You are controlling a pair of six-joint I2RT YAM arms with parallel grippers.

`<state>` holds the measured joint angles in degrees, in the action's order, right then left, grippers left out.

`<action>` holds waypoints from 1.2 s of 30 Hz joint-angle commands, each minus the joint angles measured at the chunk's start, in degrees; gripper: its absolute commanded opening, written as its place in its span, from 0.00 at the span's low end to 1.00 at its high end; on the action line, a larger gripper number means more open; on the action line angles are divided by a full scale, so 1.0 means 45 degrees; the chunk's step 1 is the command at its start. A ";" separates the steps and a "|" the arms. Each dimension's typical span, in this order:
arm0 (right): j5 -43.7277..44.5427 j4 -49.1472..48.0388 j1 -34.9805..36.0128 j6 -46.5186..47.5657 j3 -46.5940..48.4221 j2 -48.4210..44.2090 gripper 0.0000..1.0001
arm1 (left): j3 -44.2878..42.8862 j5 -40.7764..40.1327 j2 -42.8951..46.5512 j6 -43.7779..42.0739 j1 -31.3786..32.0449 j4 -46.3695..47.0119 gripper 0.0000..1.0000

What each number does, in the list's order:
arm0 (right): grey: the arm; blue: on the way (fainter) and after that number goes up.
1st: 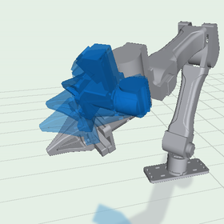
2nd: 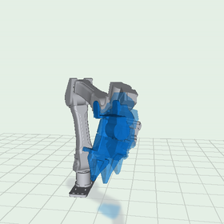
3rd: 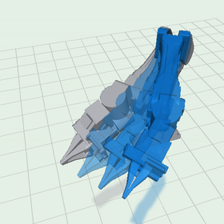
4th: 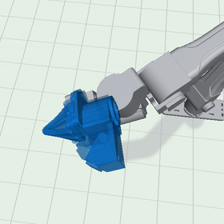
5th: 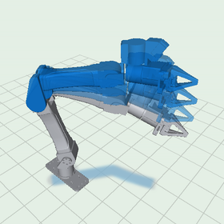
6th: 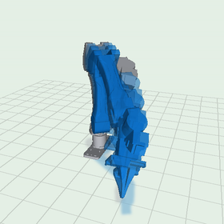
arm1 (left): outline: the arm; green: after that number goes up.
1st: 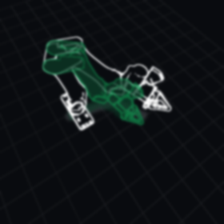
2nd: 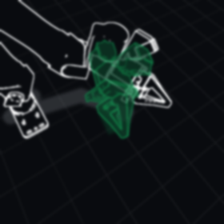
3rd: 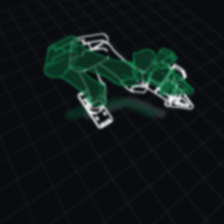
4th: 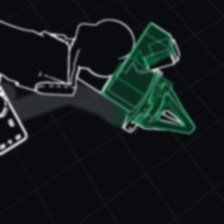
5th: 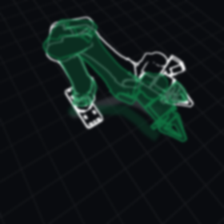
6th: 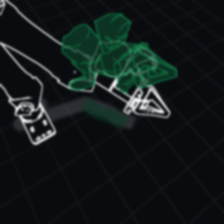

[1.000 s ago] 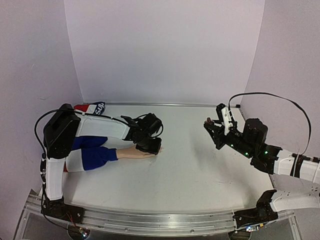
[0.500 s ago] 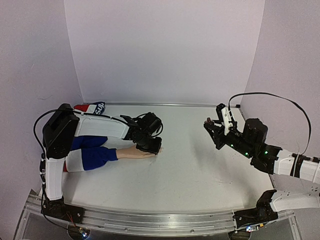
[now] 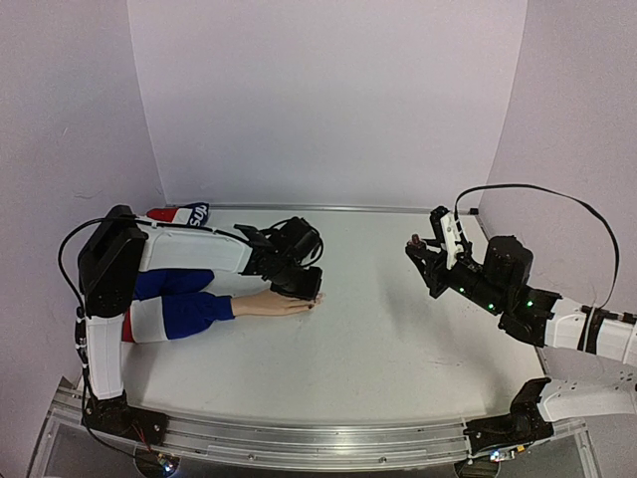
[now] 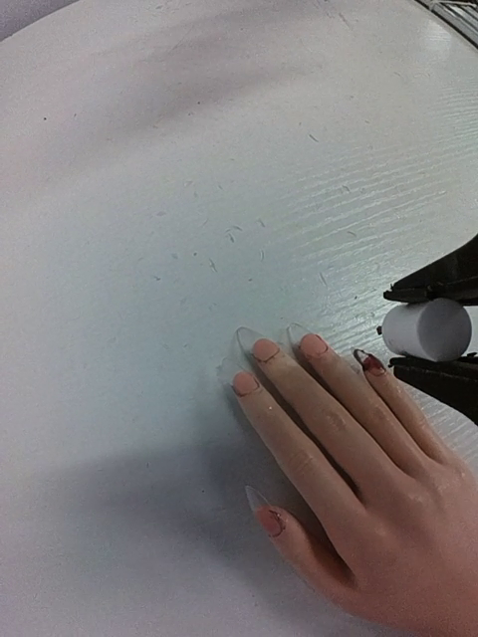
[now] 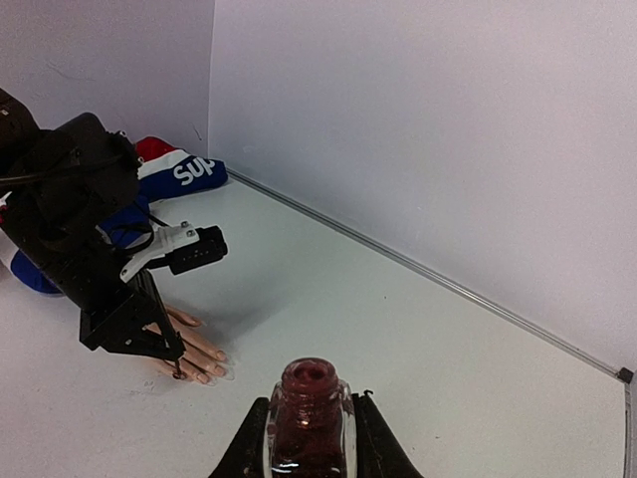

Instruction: Paint the nails

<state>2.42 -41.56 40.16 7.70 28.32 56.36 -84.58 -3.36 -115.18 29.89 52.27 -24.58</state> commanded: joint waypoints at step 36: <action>-0.0029 -0.0852 -0.0038 0.0026 0.0172 -0.0029 0.00 | -0.0595 -0.0523 -0.0435 0.0021 -0.0120 -0.0417 0.00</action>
<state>2.42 -41.56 40.16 7.73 28.32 56.38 -84.64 -4.64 -116.77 30.09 51.94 -26.30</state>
